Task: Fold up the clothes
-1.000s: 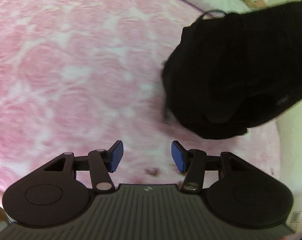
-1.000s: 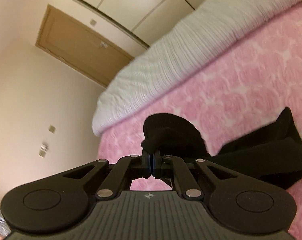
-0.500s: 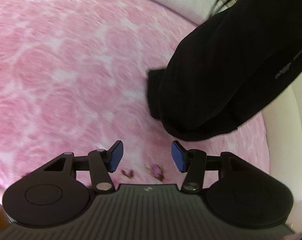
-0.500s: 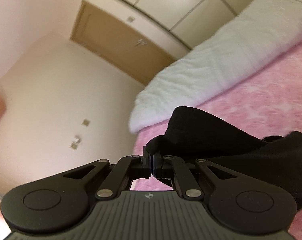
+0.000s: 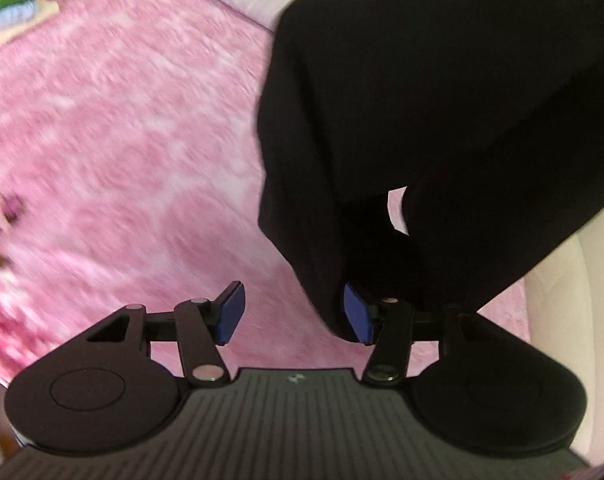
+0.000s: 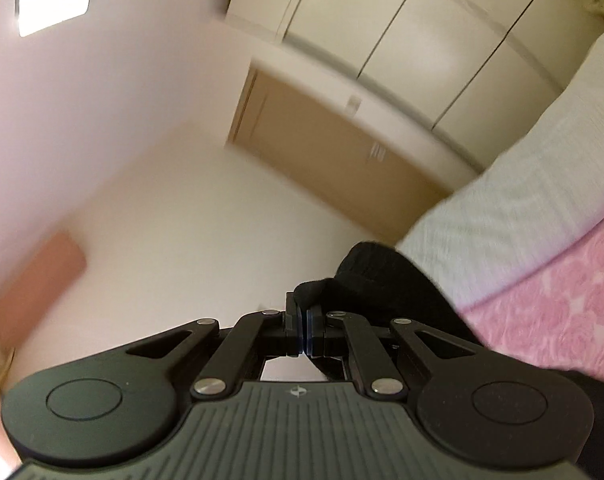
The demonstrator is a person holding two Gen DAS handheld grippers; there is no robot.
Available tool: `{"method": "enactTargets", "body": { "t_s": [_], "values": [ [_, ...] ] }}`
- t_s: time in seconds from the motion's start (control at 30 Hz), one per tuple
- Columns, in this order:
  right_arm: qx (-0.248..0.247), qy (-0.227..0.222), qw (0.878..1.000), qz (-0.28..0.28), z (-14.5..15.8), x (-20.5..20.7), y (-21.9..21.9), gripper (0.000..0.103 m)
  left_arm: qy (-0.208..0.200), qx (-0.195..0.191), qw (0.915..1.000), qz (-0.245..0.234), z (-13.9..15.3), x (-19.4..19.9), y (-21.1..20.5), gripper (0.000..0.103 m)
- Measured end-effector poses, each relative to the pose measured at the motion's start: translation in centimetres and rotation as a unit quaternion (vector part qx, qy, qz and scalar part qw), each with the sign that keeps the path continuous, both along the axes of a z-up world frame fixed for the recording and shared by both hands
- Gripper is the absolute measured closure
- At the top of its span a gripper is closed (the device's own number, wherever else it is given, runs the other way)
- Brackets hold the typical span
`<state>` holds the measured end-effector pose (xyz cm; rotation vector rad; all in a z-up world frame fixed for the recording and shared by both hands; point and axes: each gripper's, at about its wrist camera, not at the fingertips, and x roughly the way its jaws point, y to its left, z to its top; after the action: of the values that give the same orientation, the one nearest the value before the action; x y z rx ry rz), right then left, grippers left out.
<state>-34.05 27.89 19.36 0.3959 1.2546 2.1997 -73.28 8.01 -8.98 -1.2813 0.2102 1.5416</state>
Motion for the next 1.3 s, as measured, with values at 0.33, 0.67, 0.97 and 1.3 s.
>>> {"method": "enactTargets", "body": {
  "t_s": [0.33,0.67,0.97,1.3],
  "values": [
    [-0.326,-0.120,0.848,-0.400,-19.8,15.6,-6.3,0.098,0.011,-0.068,0.9938,-0.088,-4.7,-1.9,2.2,0.053],
    [-0.499,-0.175,0.737,-0.421,-40.1,24.3,-14.4,0.092,0.073,-0.113,0.9813,-0.137,-12.9,6.1,3.2,0.051],
    [-0.493,-0.160,0.771,-0.369,-46.4,28.3,-15.8,0.039,0.127,-0.113,0.9831,-0.069,-17.5,5.9,4.9,0.044],
    [-0.503,-0.149,0.785,-0.330,-48.7,28.2,-15.3,0.039,-0.130,-0.113,0.9834,0.056,-19.5,6.9,2.4,0.056]
  ]
}}
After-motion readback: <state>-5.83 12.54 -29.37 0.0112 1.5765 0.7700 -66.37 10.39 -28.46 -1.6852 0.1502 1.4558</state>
